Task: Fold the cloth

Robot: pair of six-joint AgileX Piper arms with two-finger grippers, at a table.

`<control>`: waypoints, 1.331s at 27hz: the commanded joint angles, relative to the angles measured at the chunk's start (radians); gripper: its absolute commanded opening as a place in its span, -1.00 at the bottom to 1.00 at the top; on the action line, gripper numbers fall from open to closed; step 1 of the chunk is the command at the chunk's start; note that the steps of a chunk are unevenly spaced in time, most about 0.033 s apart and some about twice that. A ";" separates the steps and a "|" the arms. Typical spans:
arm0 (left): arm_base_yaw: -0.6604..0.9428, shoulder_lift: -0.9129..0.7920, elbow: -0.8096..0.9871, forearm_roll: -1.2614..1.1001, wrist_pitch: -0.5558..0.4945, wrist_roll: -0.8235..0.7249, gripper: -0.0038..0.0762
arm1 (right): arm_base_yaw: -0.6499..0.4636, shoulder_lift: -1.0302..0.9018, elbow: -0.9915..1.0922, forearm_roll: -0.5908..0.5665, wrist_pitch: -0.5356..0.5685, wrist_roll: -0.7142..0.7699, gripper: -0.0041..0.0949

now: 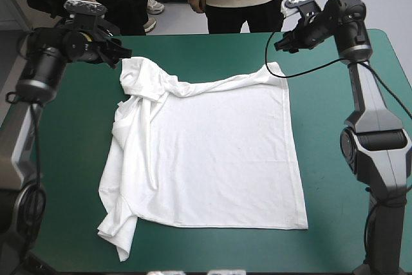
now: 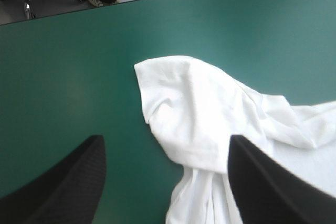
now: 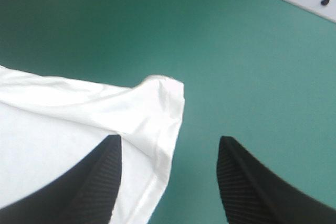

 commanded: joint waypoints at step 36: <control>-0.002 -0.282 1.036 -0.201 -0.139 -0.140 0.30 | -0.006 -0.926 0.894 0.146 -0.002 -0.057 0.06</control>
